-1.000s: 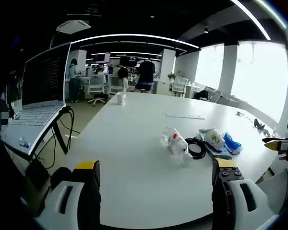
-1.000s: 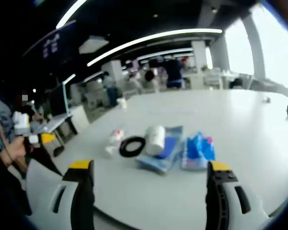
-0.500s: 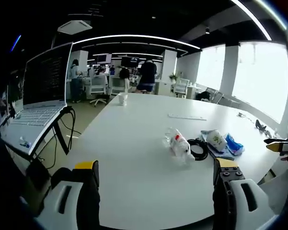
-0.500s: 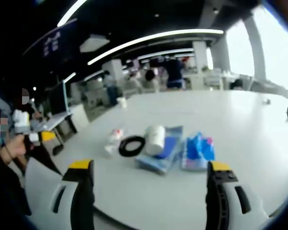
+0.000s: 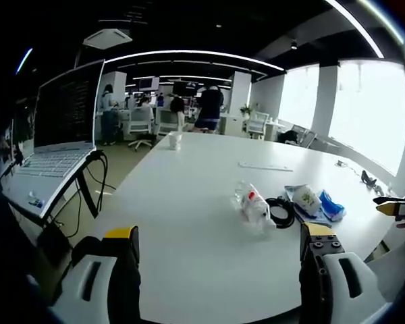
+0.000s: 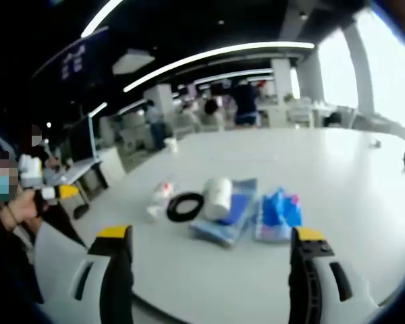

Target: Arrange the tabletop items into an orderly group along one side of the table until the central work area is clear of visible clutter.

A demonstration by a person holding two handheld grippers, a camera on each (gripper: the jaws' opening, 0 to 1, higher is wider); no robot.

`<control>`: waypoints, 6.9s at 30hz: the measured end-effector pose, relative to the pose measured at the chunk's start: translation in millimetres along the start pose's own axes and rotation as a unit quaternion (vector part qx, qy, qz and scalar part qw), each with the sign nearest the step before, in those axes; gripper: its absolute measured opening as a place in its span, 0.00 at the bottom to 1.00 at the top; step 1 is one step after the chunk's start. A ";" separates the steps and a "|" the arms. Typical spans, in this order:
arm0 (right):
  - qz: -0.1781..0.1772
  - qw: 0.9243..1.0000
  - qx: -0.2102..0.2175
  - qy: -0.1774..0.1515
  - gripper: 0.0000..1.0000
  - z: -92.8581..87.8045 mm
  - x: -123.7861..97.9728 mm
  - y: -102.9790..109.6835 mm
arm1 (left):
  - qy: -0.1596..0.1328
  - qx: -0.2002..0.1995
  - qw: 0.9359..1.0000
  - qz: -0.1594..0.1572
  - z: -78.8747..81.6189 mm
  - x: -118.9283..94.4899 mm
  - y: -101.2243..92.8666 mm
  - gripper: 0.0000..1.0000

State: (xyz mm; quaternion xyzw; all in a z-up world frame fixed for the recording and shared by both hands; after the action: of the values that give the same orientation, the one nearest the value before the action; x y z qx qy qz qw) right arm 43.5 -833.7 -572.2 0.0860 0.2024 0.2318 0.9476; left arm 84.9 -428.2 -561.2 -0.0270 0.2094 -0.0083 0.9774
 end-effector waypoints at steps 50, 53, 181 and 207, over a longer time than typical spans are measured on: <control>0.049 0.998 -0.044 -0.005 0.92 5.7 45.3 -1.4 | 0.023 -0.026 0.999 0.002 -14.7 58.0 -30.9 1.00; 0.053 0.998 -0.044 -0.002 0.92 6.3 51.2 -1.5 | 0.028 -0.023 0.999 0.001 -17.4 63.6 -33.8 1.00; 0.034 0.998 -0.024 0.054 1.00 -14.8 80.5 -37.1 | 0.054 0.037 0.998 -0.018 -87.8 163.9 -130.7 0.22; 0.052 0.992 -0.108 0.049 1.00 -0.9 90.4 -28.1 | 0.084 0.039 0.996 -0.014 -58.2 143.7 -115.9 0.22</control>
State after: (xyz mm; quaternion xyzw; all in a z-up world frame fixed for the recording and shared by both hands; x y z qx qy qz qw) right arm 127.8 -815.5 -611.3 -0.0178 0.2178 0.3049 0.9270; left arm 191.5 -550.8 -666.4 0.0094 0.2901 -0.0329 0.9564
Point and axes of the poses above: the point that each gripper's makers call its tool centre point, and the gripper's own axes: x roughly forward along the fingers, y roughly to its left, z roughly out of its top, the point moved 6 cm from there along -x, roughly backward along the fingers, and after that the axes turned 12 degrees about z, right-handed, at the moved point
